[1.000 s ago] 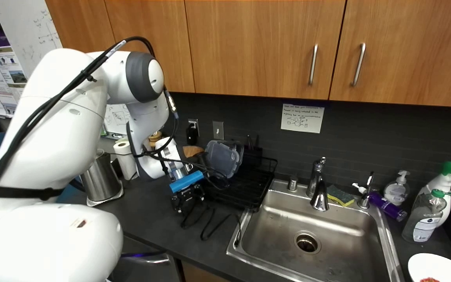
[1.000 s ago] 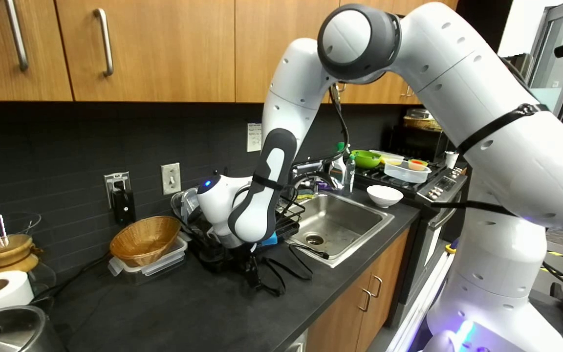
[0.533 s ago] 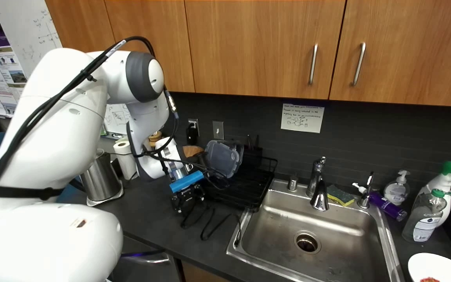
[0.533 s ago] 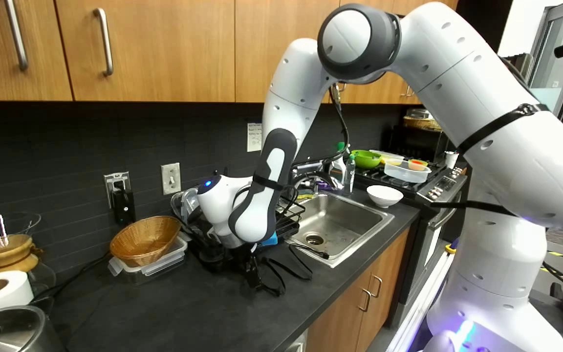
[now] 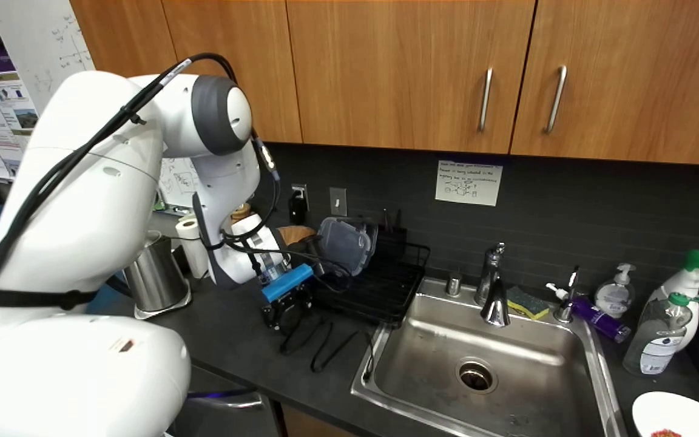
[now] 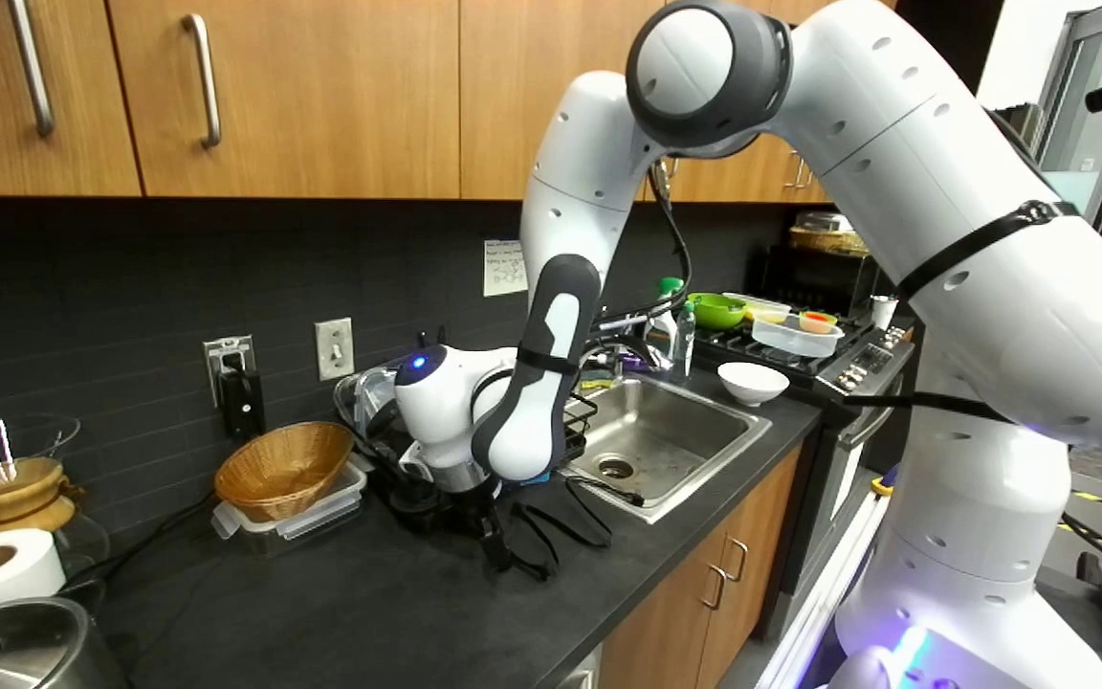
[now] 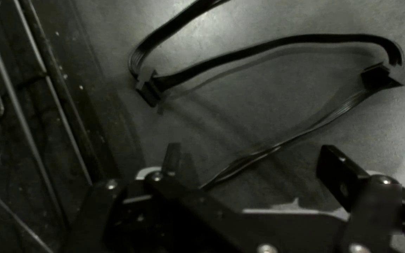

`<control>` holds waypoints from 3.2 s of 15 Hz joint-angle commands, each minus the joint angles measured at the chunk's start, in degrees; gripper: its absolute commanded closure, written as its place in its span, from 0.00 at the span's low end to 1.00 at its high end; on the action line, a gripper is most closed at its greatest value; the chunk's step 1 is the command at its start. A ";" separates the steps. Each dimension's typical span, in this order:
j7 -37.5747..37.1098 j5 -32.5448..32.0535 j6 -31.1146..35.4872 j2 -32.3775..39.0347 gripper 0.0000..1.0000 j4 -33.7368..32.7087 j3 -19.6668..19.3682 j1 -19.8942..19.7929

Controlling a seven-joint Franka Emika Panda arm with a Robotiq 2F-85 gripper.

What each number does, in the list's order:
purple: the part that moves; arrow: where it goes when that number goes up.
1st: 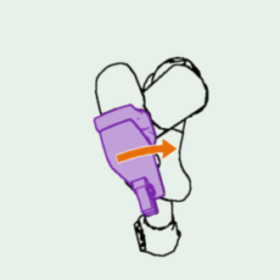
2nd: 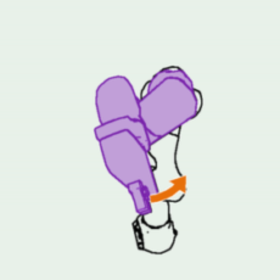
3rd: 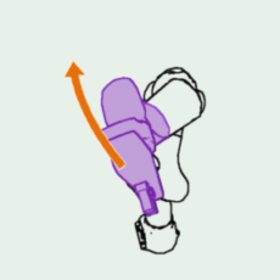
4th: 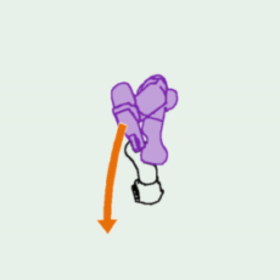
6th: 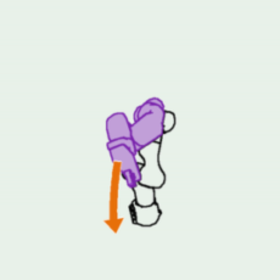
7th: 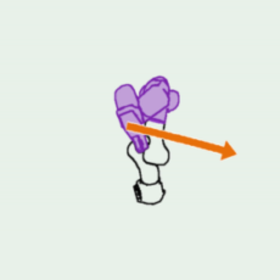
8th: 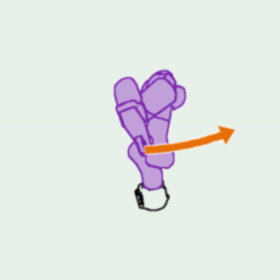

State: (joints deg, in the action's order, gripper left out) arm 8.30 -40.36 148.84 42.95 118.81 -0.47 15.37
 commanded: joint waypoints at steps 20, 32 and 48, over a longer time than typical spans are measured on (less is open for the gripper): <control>13.26 -5.30 36.55 0.48 0.67 9.01 7.99 -18.38; 15.22 -4.61 35.76 0.32 0.89 9.32 11.13 -22.04; 15.82 -3.28 31.09 0.21 0.16 8.10 11.61 -20.67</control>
State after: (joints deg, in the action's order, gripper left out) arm 22.32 -45.56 182.08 43.89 127.72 10.89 -6.34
